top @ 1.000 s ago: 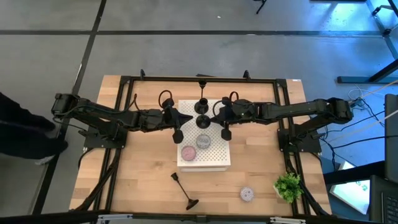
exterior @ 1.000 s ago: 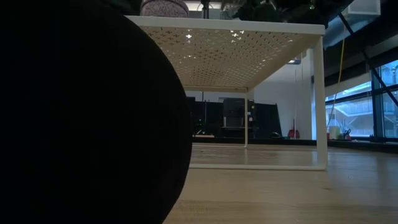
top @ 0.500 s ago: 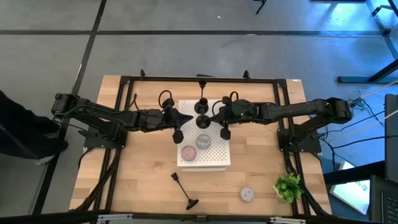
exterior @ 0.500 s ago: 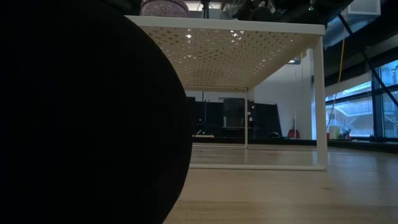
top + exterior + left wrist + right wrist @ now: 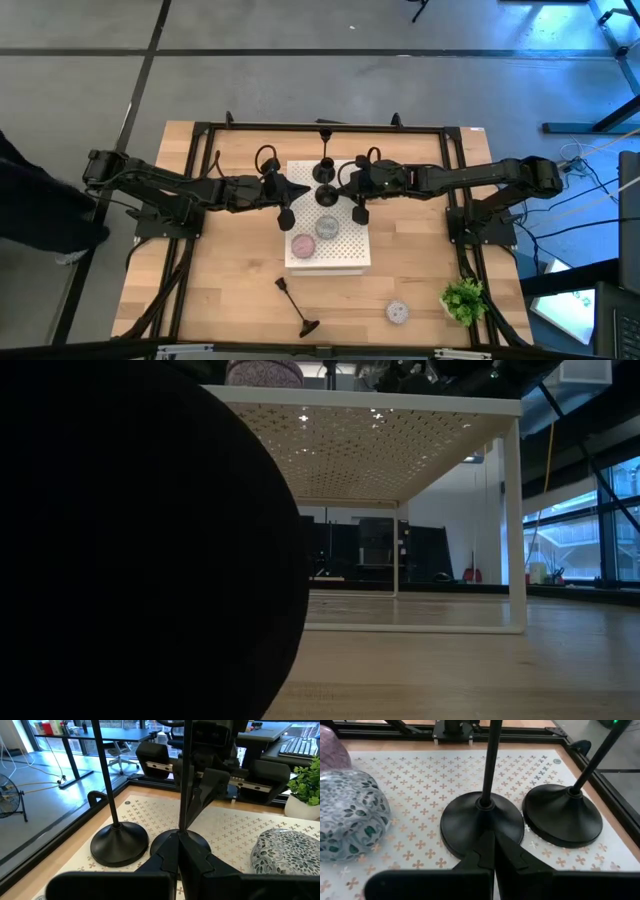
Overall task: Pick & Place candle stick holders
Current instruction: Put the top black candle holder on the shelf, then put the red patterned scented candle on the shelf
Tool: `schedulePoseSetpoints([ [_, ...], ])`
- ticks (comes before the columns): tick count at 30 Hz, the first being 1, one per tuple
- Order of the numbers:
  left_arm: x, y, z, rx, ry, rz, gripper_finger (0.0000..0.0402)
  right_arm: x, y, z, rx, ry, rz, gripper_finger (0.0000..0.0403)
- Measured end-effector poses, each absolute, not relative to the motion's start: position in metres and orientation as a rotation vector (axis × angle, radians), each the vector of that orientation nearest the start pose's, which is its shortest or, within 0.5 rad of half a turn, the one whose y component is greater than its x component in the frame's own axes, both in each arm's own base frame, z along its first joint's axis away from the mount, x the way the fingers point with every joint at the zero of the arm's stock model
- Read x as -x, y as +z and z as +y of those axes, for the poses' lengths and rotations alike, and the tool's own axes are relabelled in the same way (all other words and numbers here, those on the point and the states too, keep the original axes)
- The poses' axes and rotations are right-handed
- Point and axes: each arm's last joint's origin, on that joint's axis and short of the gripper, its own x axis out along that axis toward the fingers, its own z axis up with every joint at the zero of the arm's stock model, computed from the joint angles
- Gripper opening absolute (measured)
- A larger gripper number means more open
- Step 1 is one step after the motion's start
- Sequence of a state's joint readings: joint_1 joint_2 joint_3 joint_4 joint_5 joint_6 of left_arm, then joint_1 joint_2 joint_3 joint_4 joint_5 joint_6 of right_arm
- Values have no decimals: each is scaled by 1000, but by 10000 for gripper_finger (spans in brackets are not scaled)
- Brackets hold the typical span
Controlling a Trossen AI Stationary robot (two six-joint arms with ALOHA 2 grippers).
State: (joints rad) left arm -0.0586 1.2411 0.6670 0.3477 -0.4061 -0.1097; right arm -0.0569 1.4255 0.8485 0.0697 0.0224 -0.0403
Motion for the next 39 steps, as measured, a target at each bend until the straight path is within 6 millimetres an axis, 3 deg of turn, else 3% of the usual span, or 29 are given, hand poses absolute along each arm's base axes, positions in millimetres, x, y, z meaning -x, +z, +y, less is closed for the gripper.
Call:
schedulePoseSetpoints([
  [6, -265, 249, -4, 56, 352, 202, 2, -312, 232, -16, 33, -58, 532, 0],
  [19, -264, 243, -6, 64, 335, 267, 1, -310, 234, -16, 56, -103, 540, 0],
  [34, -263, 239, -2, 87, 334, 308, 2, -308, 248, -7, 86, -138, 587, 0],
  [39, -262, 237, 2, 104, 340, 326, 2, -297, 257, -6, 85, -202, 597, 0],
])
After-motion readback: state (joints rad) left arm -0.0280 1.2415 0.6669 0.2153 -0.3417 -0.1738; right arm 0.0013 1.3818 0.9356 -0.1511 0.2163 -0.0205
